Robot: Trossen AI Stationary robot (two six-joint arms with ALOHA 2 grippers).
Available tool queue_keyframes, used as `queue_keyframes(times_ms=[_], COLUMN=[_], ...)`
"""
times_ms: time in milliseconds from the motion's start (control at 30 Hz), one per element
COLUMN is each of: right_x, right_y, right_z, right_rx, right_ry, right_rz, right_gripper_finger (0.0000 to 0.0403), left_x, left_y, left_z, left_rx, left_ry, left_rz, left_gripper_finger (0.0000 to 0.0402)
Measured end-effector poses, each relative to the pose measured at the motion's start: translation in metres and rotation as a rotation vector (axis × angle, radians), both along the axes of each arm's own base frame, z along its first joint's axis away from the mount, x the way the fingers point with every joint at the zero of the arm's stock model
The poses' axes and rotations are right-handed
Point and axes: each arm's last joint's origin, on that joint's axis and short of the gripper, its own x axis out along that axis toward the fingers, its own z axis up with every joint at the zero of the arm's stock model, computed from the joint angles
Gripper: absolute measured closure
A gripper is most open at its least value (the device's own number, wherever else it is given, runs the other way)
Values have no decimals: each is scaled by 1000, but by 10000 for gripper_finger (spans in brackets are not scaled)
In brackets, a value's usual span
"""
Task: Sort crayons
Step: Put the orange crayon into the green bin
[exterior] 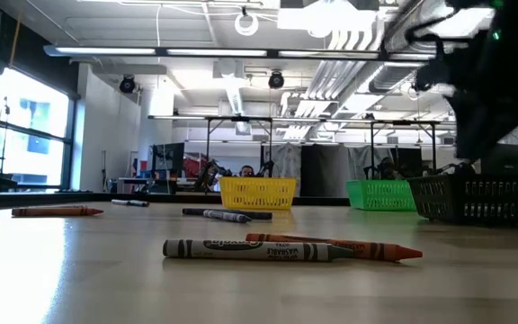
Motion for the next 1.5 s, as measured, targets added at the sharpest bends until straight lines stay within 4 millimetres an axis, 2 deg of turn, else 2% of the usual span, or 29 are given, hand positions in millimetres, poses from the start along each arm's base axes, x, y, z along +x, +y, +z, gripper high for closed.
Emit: queue_keyframes(times_ms=[167, 267, 367, 500, 633, 833, 1000, 1100, 1300, 1500], right_x=[33, 62, 93, 132, 164, 201, 214, 213, 196, 195], right_y=[18, 35, 52, 74, 87, 95, 93, 91, 83, 83], right_z=[35, 43, 40, 27, 18, 8, 12, 15, 6, 1], right_rx=[-75, -110, -137, -114, 5, 215, 414, 427, 380, 375], right_ry=[-290, -432, -491, -461, -419, -412, -414, -367, -126, -98], right_rz=[134, 255, 366, 527, 672, 759, 798, 787, 739, 749], right_gripper_finger=[328, 328, 328, 327, 327, 327, 327, 327, 326, 303], left_x=[0, 0, 0, 0, 0, 0, 0, 0, 0, 0], left_y=[0, 0, 0, 0, 0, 0, 0, 0, 0, 0], left_z=[0, 0, 0, 0, 0, 0, 0, 0, 0, 0], left_rx=[-1, -1, -3, -21, -23, -29, -29, -28, -28, -15], left_ry=[0, 0, 1, 3, 3, 4, 4, 4, 4, 3], left_rz=[0, -1, -1, -4, -4, -5, -5, -5, -5, -3], left_gripper_finger=[392, 392, 392, 392, 392, 392, 392, 392, 392, 392])
